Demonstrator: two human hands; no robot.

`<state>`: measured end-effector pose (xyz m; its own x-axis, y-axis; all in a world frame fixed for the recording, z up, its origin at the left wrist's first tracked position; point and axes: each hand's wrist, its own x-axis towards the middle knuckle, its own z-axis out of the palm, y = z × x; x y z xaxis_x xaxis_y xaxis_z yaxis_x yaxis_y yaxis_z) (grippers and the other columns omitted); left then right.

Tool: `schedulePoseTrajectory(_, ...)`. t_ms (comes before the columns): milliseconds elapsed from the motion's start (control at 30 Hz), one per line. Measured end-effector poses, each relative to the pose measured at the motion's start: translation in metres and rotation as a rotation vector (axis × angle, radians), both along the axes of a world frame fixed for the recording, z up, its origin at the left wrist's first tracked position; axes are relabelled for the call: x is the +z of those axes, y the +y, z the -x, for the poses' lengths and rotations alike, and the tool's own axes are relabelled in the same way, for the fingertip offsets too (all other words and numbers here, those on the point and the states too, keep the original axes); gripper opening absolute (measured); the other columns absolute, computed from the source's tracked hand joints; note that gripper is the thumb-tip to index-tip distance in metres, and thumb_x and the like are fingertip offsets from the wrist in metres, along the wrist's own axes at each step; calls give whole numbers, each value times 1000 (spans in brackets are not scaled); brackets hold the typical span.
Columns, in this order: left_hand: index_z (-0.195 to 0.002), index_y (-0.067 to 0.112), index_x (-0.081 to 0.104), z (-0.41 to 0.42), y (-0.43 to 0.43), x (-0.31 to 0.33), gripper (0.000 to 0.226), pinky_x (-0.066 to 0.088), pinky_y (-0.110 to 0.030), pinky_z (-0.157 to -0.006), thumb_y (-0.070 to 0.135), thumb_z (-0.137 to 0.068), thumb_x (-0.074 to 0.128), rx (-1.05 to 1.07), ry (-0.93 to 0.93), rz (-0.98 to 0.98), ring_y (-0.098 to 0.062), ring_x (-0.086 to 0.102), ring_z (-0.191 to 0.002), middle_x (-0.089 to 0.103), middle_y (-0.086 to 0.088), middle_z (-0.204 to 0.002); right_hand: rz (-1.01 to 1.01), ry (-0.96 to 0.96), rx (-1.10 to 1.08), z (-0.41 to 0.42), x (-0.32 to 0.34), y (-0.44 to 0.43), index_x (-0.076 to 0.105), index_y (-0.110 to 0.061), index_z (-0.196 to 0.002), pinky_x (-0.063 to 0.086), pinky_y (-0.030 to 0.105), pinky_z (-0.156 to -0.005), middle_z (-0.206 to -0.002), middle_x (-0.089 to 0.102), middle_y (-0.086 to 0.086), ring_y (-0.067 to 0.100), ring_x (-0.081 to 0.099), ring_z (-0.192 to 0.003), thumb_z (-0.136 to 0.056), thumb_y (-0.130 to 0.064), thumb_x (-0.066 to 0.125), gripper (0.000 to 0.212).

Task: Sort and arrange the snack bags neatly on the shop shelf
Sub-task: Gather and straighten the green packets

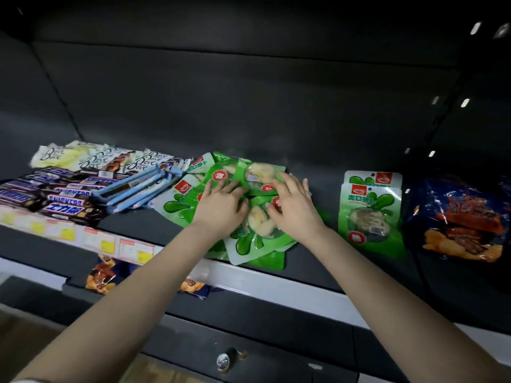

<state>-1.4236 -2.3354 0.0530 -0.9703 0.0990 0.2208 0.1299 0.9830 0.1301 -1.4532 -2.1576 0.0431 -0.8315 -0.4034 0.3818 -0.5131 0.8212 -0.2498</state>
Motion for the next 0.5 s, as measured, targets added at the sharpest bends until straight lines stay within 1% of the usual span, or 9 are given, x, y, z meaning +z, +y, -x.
schedulePoseTrajectory(100,-139,25,43,-5,-1,-2,45,2,-45,-116,40,-98,31,-10,-17,2,-23,22,-143,38,1,-149,-11,4,-8,5,0,-12,30,-13,-145,-5,44,-115,-153,22,8,23,16,-142,-89,-27,52,62)
schedulePoseTrajectory(167,-137,26,45,-9,-1,-4,44,2,-45,-116,39,-98,30,-24,-12,9,-23,24,-142,39,2,-148,-28,-44,-19,10,-1,-20,26,-13,-147,-1,45,-116,-155,19,7,21,15,-142,-91,-27,49,62)
schedulePoseTrajectory(233,-136,26,45,-12,-2,-6,43,2,-45,-117,38,-99,29,-36,-8,7,-23,24,-142,40,3,-148,-54,-99,-27,12,-3,-25,27,-14,-147,8,41,-117,-156,19,5,22,18,-142,-95,-29,44,57)
schedulePoseTrajectory(300,-136,25,43,-13,-3,-7,41,2,-44,-117,37,-99,30,-38,-13,-22,-22,23,-142,40,2,-148,-57,-116,-33,14,-5,-24,35,-16,-144,23,37,-112,-154,24,2,26,29,-137,-97,-26,42,49)
schedulePoseTrajectory(400,-134,21,40,-14,-7,-4,39,6,-44,-117,33,-98,34,-26,24,-134,-22,27,-139,44,-3,-143,-59,-141,-35,15,-2,-20,44,-24,-139,42,34,-97,-151,29,-6,25,48,-122,-95,-15,46,45)
schedulePoseTrajectory(433,-135,21,39,-15,-8,-3,39,8,-45,-117,31,-97,35,-14,49,-165,-23,30,-138,46,-4,-141,-56,-164,-30,15,-1,-18,46,-25,-138,46,33,-95,-151,30,-8,23,50,-120,-93,-9,47,47)
schedulePoseTrajectory(500,-138,19,34,-14,-9,0,42,13,-46,-117,27,-96,37,19,84,-207,-25,34,-135,48,-6,-139,-40,-191,6,14,-1,-12,48,-23,-137,47,33,-95,-151,30,-9,20,50,-121,-88,4,48,56)
